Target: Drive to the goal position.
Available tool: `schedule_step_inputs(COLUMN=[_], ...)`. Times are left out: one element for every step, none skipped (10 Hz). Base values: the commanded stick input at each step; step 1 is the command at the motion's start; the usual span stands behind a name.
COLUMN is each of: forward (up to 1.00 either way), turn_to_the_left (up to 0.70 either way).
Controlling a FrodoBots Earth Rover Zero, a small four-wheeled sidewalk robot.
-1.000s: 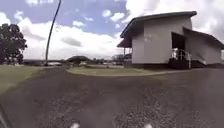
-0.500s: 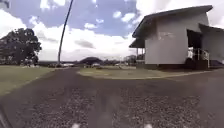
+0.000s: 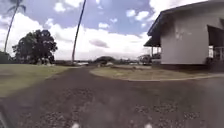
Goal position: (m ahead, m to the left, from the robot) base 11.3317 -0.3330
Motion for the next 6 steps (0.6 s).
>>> schedule_step_inputs(forward=[0.7, 0.7, 0.7, 0.7, 0.7, 0.7], turn_to_the_left=[0.35, 0.35, 0.35, 0.35, 0.25, 0.06])
